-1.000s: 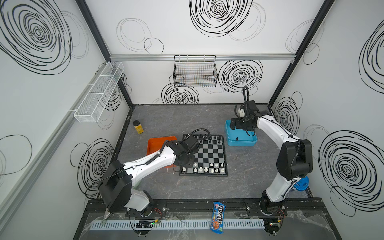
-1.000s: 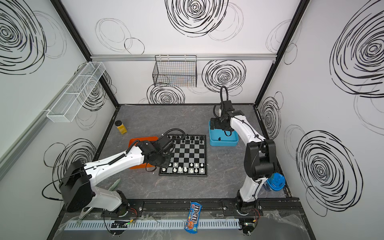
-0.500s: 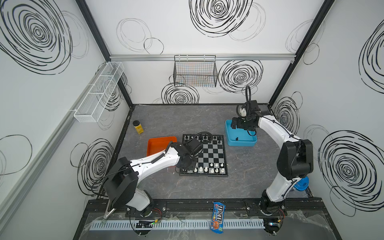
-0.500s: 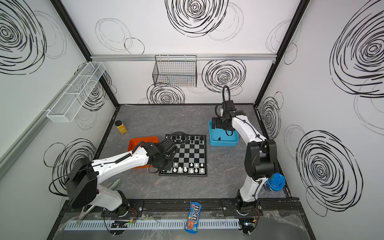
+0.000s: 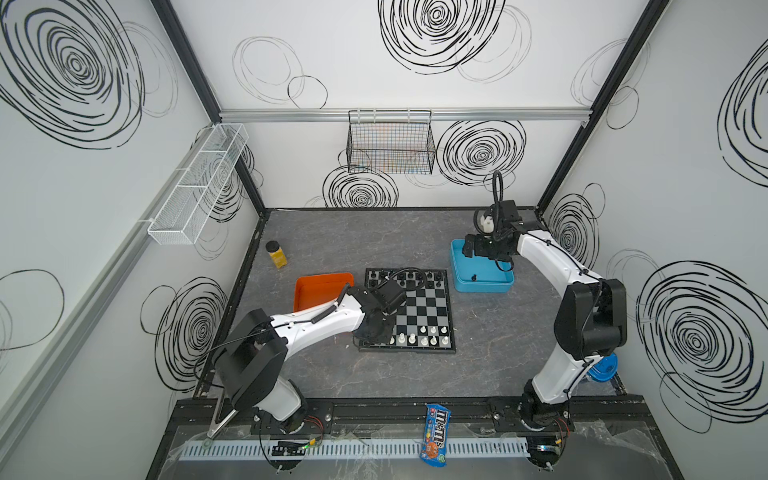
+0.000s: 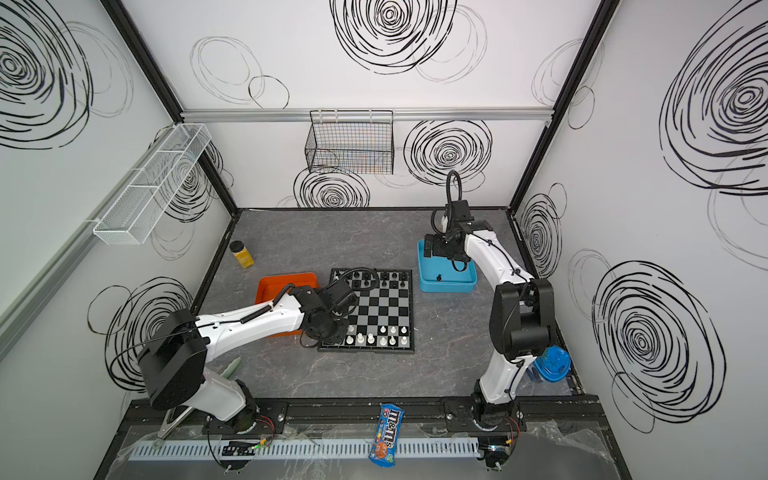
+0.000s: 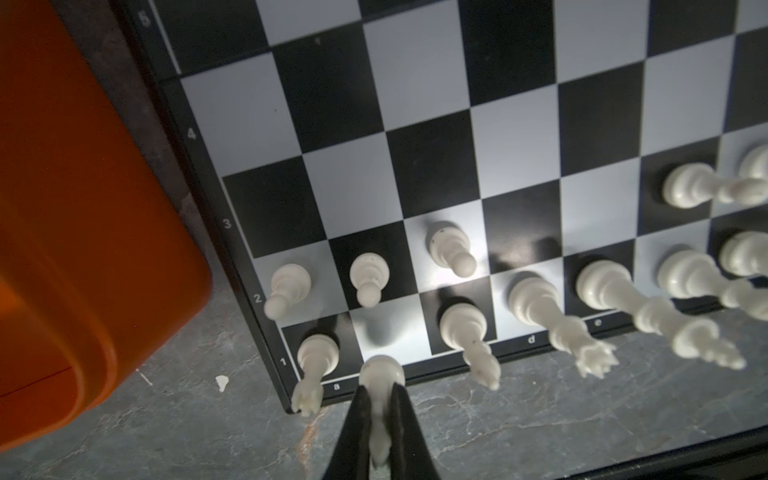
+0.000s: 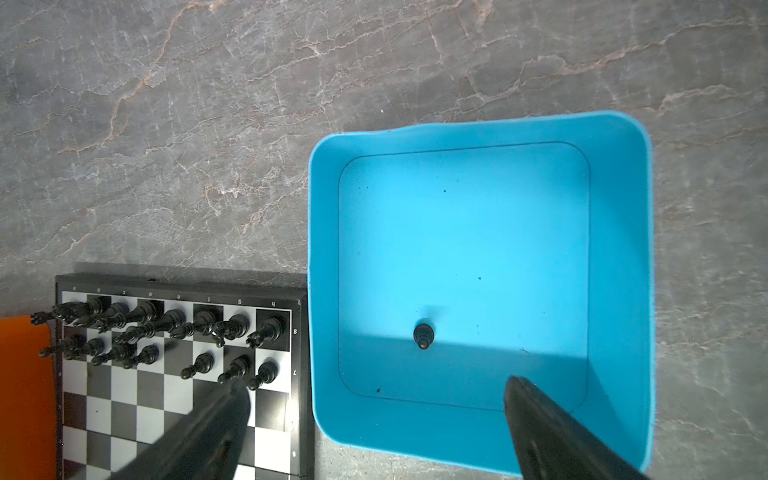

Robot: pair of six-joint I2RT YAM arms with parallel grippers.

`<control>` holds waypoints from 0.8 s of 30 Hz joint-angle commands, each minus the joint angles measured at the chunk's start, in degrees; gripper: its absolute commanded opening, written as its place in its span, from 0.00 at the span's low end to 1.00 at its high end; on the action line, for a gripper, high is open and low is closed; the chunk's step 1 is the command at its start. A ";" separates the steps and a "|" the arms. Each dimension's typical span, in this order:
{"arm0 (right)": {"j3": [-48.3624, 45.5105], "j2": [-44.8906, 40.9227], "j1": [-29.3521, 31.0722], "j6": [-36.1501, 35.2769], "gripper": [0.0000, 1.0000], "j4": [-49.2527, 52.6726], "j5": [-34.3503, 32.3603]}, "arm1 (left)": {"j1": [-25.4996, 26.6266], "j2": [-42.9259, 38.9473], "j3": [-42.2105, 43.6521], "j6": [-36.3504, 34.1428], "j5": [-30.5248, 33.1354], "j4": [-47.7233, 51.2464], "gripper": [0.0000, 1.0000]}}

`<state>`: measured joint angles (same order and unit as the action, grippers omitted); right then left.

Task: Set up the chess pieces on the board
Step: 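Lower the white pawn onto a near-rank square and open the left gripper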

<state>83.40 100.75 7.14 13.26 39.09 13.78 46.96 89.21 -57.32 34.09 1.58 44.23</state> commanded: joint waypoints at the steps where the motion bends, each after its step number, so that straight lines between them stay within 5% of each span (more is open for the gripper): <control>1: -0.60 -1.43 -0.55 -0.38 1.00 -0.41 0.11 | 0.58 0.94 0.54 0.56 -0.26 -1.38 0.06; 24: -0.86 -0.99 -1.25 -0.26 1.00 -0.59 0.74 | 0.62 3.34 -0.38 -0.16 -0.33 -1.86 0.13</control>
<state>83.35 100.75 6.26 13.26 39.07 14.63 47.24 91.83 -57.25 33.89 1.28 42.48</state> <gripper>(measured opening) 0.999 0.127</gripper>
